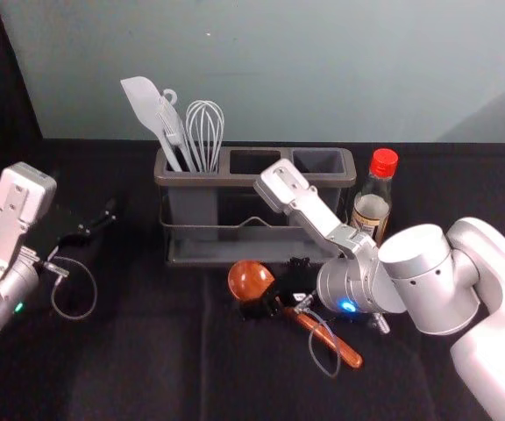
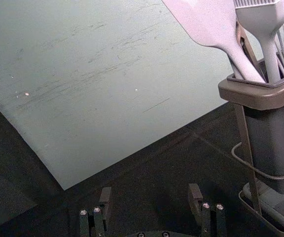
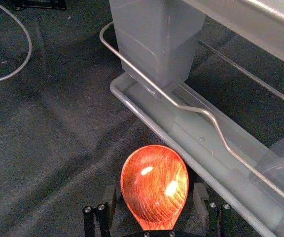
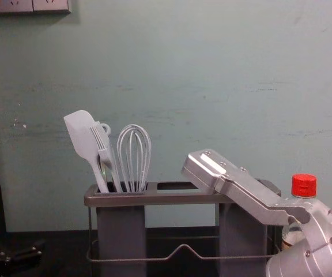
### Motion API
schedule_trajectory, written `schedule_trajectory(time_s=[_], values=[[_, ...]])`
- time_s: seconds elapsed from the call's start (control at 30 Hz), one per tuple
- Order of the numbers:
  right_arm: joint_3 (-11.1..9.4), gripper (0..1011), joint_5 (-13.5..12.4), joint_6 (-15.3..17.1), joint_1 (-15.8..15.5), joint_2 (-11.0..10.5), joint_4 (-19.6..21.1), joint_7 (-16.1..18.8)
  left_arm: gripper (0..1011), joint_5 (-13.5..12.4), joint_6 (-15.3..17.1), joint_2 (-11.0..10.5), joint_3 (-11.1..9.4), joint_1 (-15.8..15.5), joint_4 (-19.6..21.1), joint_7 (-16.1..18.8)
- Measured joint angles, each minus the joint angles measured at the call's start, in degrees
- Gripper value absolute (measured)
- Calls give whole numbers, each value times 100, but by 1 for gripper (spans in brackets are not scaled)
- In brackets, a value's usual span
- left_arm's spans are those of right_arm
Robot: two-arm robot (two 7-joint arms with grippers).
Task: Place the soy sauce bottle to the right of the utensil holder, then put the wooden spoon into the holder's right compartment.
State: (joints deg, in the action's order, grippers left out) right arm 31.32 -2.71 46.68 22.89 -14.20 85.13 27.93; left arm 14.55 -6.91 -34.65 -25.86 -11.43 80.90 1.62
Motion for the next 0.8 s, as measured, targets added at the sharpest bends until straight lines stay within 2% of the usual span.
schedule_trajectory(time_s=[0.8], values=[[-25, 1000, 145, -68, 35, 141, -170, 40, 1000, 0, 0, 0, 0, 0, 0, 0]])
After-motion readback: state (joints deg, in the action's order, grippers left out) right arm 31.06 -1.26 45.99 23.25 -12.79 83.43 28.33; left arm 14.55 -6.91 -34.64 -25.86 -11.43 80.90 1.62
